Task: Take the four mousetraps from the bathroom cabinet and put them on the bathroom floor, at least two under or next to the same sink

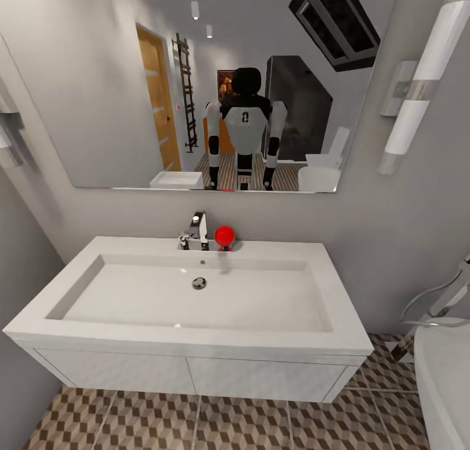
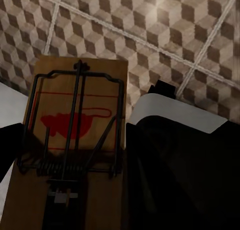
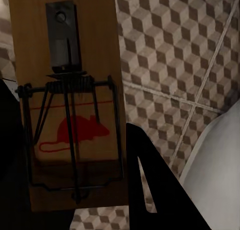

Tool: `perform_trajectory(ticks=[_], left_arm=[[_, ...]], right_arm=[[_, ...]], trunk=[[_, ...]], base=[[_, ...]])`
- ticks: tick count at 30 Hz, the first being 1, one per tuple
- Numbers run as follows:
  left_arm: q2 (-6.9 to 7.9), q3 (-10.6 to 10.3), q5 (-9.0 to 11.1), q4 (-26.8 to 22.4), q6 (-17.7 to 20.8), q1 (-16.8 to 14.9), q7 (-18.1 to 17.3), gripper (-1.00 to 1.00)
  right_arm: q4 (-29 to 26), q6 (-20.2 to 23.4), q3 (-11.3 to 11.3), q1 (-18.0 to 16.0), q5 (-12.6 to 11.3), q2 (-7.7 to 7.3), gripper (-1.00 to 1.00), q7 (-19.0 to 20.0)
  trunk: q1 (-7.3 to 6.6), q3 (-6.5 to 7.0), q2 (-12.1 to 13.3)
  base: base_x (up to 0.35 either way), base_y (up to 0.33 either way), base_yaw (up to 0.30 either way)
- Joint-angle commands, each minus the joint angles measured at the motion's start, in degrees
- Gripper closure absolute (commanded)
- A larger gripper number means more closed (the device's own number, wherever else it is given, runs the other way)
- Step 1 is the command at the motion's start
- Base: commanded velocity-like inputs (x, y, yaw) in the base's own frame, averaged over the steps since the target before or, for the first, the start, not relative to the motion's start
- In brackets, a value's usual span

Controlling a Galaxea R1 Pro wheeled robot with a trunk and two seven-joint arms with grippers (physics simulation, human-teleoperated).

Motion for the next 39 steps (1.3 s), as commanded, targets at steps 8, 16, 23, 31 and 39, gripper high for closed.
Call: perform_trajectory(ticks=[8,16,23,31,39], left_arm=[[0.50,-0.38,0.05,-3.87,0.34,-0.63,0.22,1.00],[1.16,-0.43,0.05,-6.68,0.34,-2.21,0.20,1.00],[1.19,-0.43,0.05,-6.86,0.46,-4.85,0.38,1.00],[1.19,-0.43,0.05,-7.12,4.98,-7.61,3.52,1.00],[1.12,-0.65,0.05,-7.67,4.74,-7.87,3.17,1.00]], right_arm=[[-1.65,-0.41,-0.06,-0.67,0.31,0.08,1.00,-0.19],[-5.49,-0.47,-0.05,-0.87,0.33,0.73,1.00,-0.20],[-6.39,1.35,-0.06,-3.91,0.03,0.69,1.00,-0.31],[-6.51,7.51,-0.09,-7.26,-0.22,0.91,1.00,-0.43],[-6.28,7.58,-1.29,-8.68,-0.13,1.52,1.00,-0.44]], trunk=[[0.01,-0.08,-0.07],[0.01,-0.08,-0.07],[0.01,-0.08,-0.07],[0.01,-0.08,-0.07],[0.01,-0.08,-0.07]], base=[[0.000,0.000,0.000],[0.000,0.000,0.000],[0.000,0.000,0.000],[0.000,0.000,0.000],[0.000,0.000,0.000]])
